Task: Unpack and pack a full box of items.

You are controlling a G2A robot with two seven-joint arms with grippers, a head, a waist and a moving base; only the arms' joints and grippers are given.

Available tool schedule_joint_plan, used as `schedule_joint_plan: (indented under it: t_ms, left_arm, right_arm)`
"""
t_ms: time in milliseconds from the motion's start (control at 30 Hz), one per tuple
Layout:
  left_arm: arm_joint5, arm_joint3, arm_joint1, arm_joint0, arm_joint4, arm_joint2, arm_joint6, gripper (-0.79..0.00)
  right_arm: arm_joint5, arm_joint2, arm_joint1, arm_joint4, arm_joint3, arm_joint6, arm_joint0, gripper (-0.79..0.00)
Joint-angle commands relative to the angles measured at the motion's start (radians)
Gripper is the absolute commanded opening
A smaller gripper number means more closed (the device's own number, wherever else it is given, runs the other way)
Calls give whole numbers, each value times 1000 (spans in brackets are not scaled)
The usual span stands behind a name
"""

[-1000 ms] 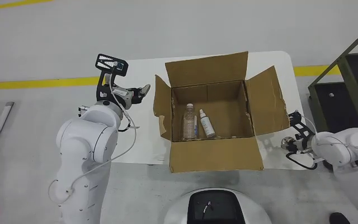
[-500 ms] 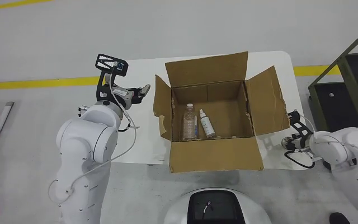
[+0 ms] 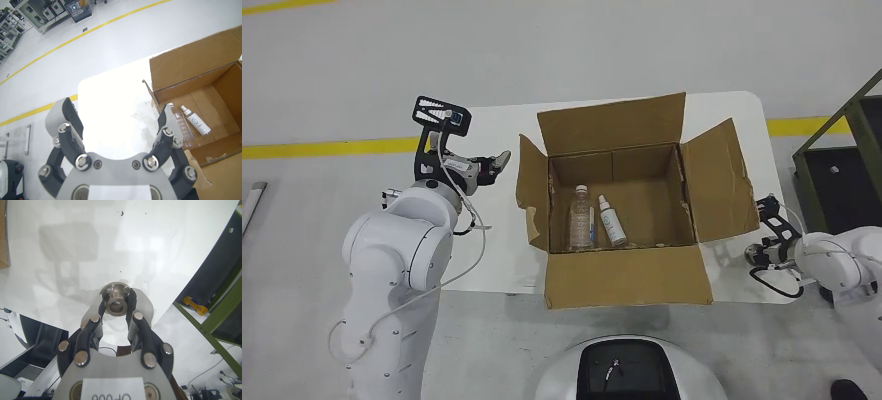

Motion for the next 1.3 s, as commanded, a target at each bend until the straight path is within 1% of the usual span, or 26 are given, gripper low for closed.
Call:
schedule_joint_plan:
  t_ms: [0,33,67,167,333,467,533,667,767,867,967,1000,1100,1167,1267]
  left_arm:
    - [0,0,0,0,0,0,0,0]
    - [0,0,0,0,0,0,0,0]
    - [0,0,0,0,0,0,0,0]
    - [0,0,0,0,0,0,0,0]
    - [0,0,0,0,0,0,0,0]
    - [0,0,0,0,0,0,0,0]
    - [0,0,0,0,0,0,0,0]
    - [0,0,0,0,0,0,0,0]
    - [0,0,0,0,0,0,0,0]
    - [0,0,0,0,0,0,0,0]
    - [0,0,0,0,0,0,0,0]
    - [0,0,0,0,0,0,0,0]
    - [0,0,0,0,0,0,0,0]
    - [0,0,0,0,0,0,0,0]
    - [0,0,0,0,0,0,0,0]
  right_arm:
    - [2,0,0,4,3,-2,-1,-665]
    - [3,0,0,5,2,-2,-1,-779]
    - [4,1,1,8,0,-3,0,-785]
    - [18,21,1,40,-17,-8,1,-785]
    - [64,104,2,182,-43,-31,13,-785]
    - [139,222,-2,401,-50,-143,31,-785]
    - [174,291,-7,542,-54,-233,39,-785]
    - [128,352,-12,719,-105,-323,36,-785]
    - [90,350,-13,787,-147,-344,52,-785]
    - [73,295,-15,855,-176,-334,93,-785]
    - [54,182,-17,865,-185,-298,154,-785]
    - [48,136,-17,844,-183,-282,182,-785]
    - [28,-28,-23,707,-176,-249,261,-785]
    - [39,-142,-31,614,-142,-251,303,-785]
    - [68,-299,-50,480,-81,-288,358,-785]
